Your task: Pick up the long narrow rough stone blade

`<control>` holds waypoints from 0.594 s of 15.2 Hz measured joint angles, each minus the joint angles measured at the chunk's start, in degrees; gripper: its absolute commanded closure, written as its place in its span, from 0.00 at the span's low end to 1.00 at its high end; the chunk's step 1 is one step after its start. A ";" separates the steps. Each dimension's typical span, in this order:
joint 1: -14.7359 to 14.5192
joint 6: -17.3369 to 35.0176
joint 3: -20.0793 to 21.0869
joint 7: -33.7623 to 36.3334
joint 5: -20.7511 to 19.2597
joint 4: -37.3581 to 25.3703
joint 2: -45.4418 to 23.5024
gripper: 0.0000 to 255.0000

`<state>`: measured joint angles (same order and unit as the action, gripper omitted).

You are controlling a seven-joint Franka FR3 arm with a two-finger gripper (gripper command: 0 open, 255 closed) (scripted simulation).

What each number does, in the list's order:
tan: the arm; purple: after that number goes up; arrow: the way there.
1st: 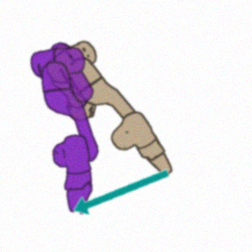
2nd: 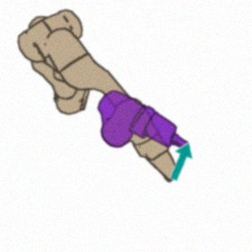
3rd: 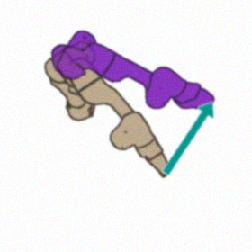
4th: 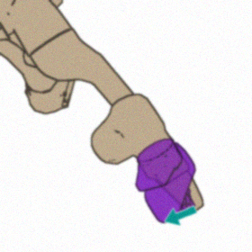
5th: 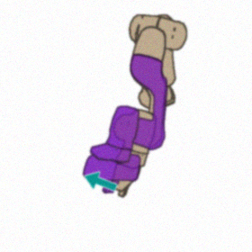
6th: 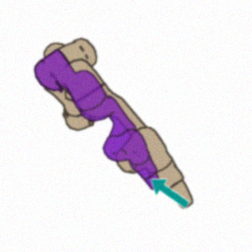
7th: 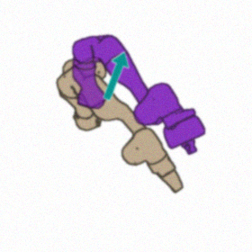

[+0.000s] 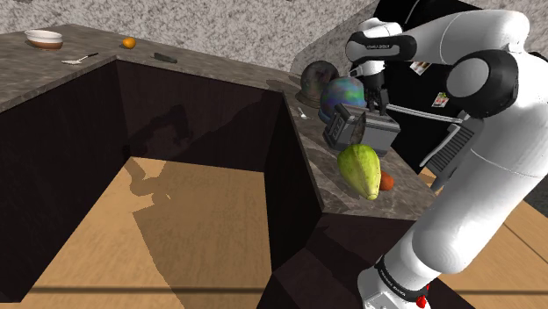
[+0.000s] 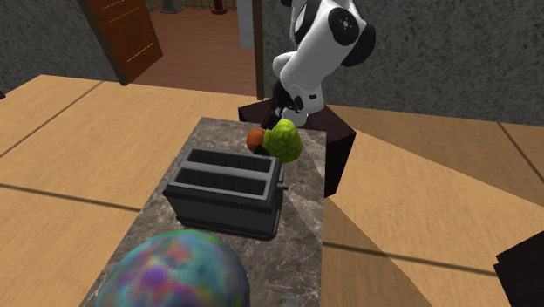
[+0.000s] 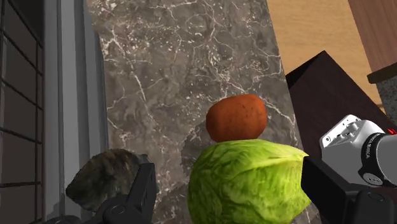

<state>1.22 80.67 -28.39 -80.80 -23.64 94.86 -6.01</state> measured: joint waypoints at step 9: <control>4.09 2.74 -0.08 -14.67 -0.81 -15.51 -15.93 0.00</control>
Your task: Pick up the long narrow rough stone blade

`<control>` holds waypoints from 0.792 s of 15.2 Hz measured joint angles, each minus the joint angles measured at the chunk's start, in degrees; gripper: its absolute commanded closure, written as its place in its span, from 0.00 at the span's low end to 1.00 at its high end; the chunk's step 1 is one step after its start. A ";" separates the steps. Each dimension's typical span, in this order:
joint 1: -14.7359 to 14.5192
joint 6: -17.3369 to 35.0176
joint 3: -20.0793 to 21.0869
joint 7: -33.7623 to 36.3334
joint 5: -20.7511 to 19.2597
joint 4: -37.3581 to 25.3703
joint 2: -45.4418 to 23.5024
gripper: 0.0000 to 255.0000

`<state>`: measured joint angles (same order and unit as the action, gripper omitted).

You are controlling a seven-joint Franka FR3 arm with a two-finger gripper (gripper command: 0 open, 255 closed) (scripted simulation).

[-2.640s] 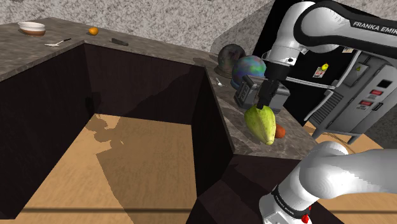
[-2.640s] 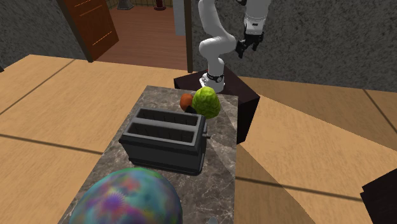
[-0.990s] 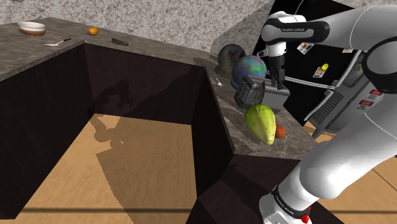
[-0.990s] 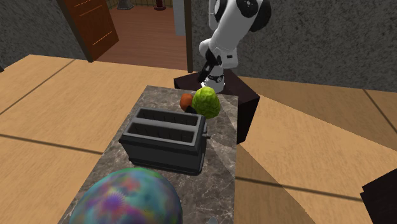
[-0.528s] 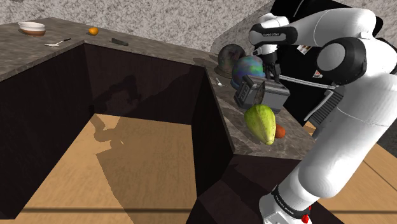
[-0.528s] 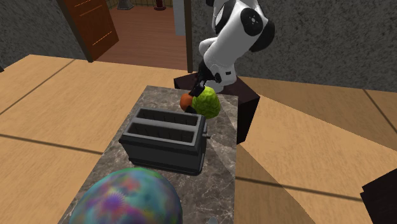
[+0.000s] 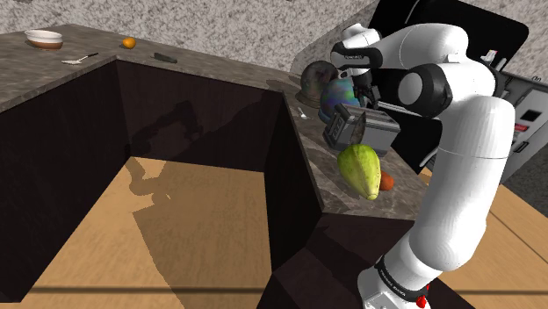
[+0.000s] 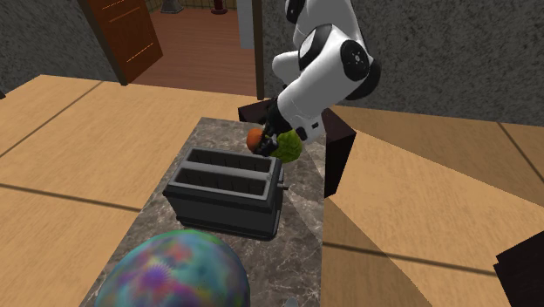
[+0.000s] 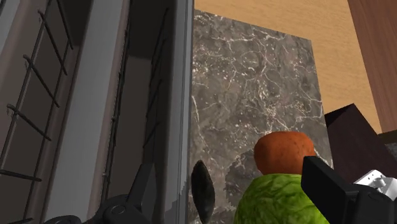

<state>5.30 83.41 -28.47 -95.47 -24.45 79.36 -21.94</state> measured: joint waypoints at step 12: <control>0.01 4.21 0.26 1.93 0.05 4.11 -0.22 1.00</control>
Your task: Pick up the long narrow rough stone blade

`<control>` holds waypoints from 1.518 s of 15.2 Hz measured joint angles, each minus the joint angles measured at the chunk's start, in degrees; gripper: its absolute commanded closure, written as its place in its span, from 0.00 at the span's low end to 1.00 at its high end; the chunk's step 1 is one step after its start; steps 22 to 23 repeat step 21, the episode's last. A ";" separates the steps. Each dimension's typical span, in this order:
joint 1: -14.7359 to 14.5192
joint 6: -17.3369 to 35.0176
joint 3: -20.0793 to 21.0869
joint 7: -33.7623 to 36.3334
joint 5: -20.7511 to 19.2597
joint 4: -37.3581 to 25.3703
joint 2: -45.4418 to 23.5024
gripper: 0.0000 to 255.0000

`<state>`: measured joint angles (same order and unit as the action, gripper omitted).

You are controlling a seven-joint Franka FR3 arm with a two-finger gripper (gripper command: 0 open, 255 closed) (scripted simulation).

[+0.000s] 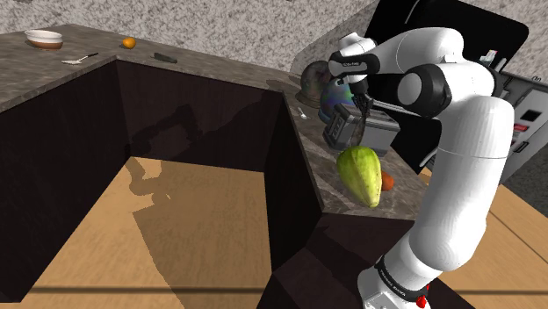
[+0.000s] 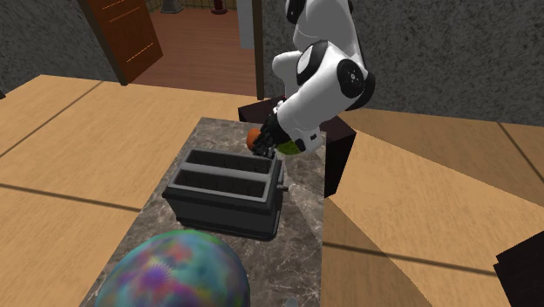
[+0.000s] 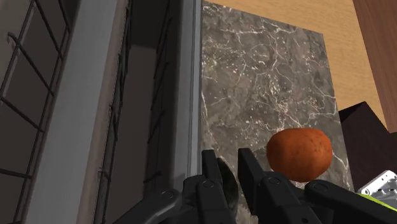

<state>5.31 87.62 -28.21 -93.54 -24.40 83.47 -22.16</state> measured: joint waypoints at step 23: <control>0.62 -9.66 -0.61 -5.59 -0.06 -11.90 -1.18 1.00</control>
